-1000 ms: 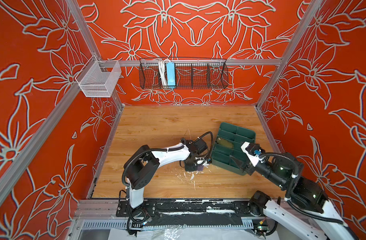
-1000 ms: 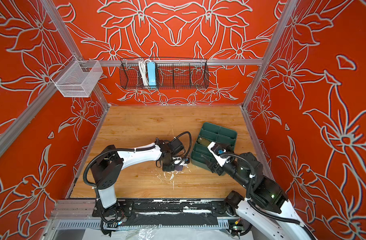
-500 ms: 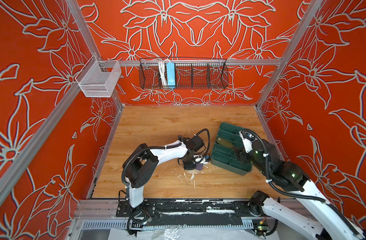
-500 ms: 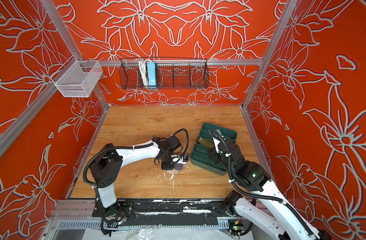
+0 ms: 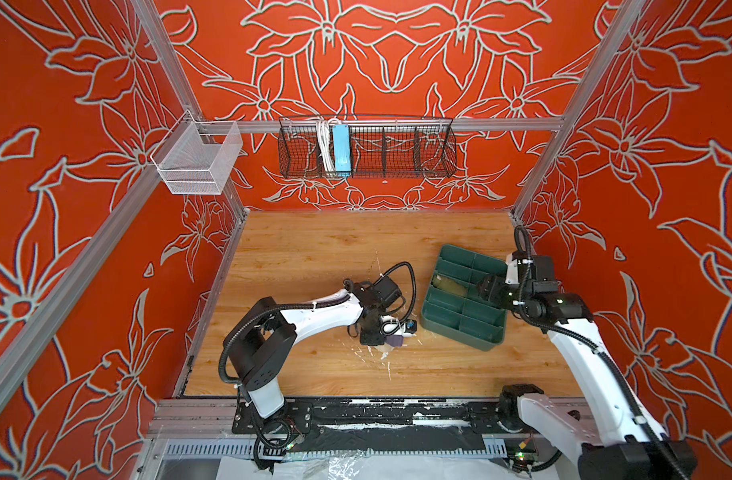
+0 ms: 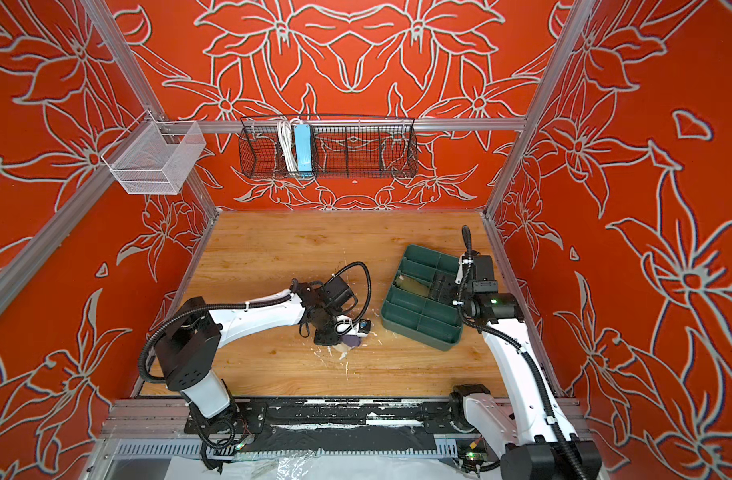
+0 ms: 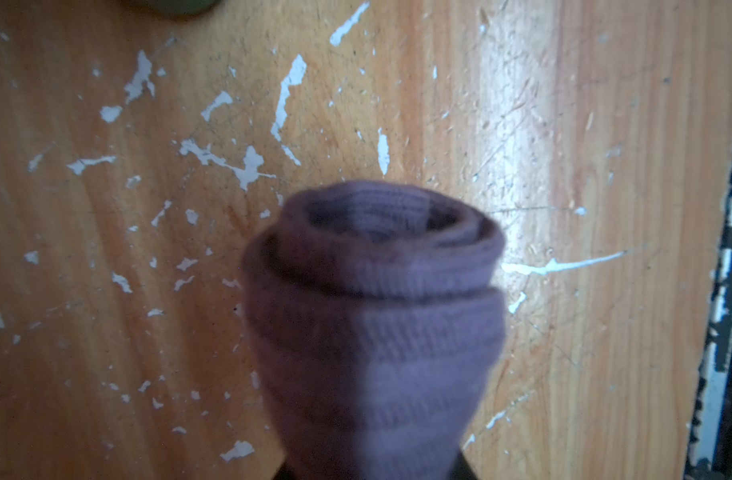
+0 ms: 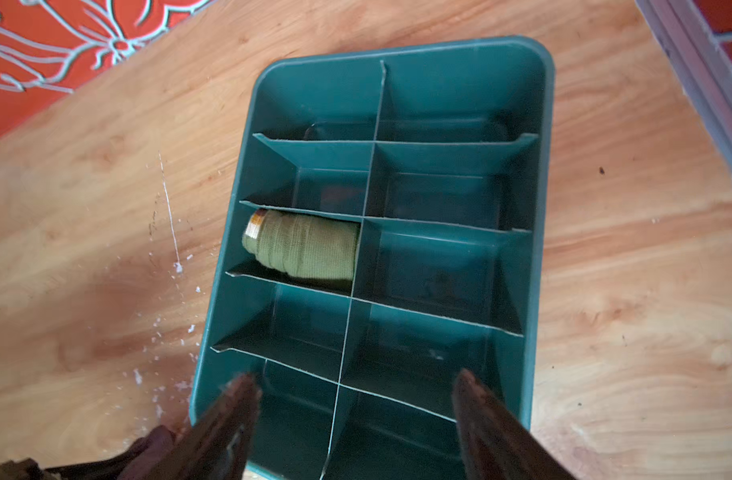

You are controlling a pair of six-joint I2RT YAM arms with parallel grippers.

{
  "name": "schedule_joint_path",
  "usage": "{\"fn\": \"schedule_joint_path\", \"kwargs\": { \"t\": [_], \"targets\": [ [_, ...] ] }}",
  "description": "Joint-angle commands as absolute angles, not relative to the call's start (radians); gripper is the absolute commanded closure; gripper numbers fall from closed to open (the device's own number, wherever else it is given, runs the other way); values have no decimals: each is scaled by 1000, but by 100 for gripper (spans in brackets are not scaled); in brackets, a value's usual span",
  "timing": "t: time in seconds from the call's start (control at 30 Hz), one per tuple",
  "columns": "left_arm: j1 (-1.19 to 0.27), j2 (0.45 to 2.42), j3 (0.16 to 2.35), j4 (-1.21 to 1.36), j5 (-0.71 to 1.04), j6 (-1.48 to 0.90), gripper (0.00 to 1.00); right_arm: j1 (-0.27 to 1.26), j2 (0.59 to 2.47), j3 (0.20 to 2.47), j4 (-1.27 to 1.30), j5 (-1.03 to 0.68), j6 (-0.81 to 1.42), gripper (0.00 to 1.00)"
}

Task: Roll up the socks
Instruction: 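Carry the rolled sock over the green tray while the right gripper grips the tray edge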

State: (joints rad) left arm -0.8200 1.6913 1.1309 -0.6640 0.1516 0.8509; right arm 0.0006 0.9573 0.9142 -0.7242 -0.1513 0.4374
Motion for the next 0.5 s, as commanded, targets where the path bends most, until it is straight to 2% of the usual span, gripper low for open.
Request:
{"fn": "schedule_joint_path", "kwargs": {
  "t": [0.0, 0.13, 0.23, 0.47],
  "targets": [
    [-825, 1628, 1158, -678, 153, 914, 100, -65, 932, 925, -714, -203, 482, 23],
    [-825, 1576, 1207, -667, 130, 933, 100, -122, 940, 886, -701, -40, 508, 25],
    [-825, 1547, 1258, -639, 131, 930, 100, -130, 961, 870, -688, 61, 494, 29],
    [-825, 1550, 1371, -581, 208, 969, 100, -136, 1042, 894, -680, 62, 451, 31]
  ]
}}
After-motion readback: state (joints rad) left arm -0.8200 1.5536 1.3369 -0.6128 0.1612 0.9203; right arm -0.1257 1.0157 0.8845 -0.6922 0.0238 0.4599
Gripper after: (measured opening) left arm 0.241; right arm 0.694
